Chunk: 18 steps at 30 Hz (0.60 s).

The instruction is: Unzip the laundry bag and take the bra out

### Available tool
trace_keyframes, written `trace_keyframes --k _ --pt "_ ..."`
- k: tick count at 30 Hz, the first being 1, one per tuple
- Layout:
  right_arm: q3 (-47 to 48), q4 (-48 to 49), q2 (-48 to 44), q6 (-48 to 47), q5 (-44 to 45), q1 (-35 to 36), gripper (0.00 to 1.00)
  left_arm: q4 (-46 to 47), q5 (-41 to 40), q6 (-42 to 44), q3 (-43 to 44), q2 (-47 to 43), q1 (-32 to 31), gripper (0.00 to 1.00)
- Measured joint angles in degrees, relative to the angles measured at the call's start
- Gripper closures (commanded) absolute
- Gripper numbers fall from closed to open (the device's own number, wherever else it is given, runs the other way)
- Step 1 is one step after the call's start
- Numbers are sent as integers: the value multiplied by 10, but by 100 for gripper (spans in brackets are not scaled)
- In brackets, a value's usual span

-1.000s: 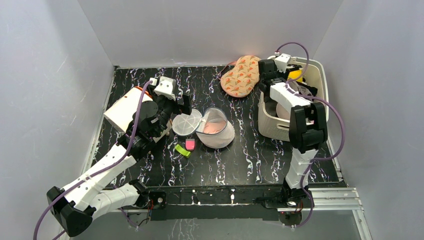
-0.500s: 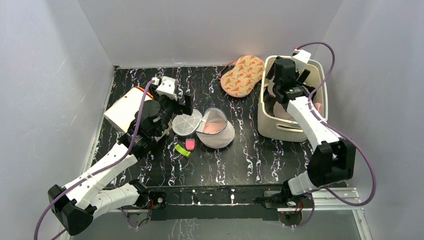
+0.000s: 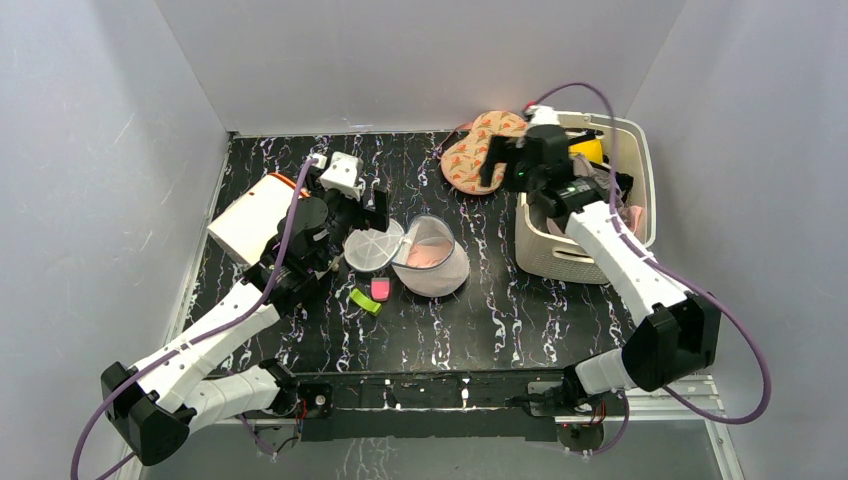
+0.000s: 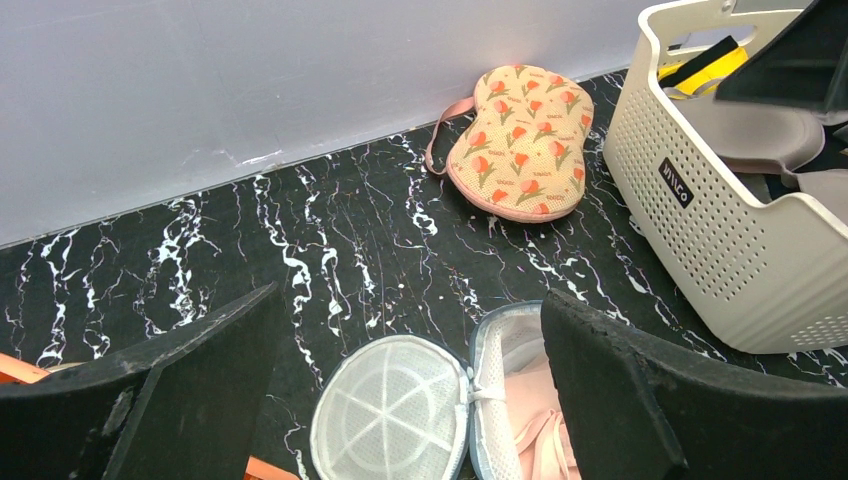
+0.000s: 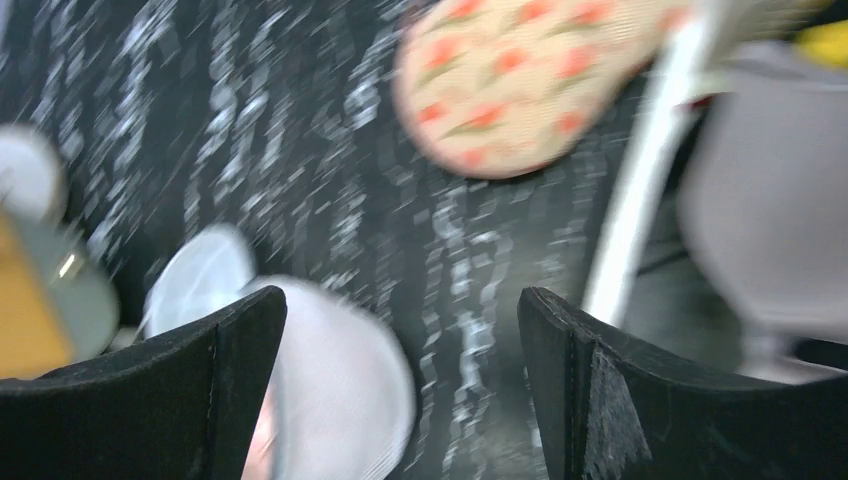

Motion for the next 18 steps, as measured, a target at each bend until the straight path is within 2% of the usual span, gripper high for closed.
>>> trace_keyframes --k 9,14,18 --pt "12 -31 51 -2 -125 207 36 1 -12 4 1 -1 0 2" --pt "-3 -24 78 33 -147 237 46 7 -19 7 1 -1 0 2" --pt "-38 -27 82 56 -145 252 48 10 -23 9 1 -1 0 2"
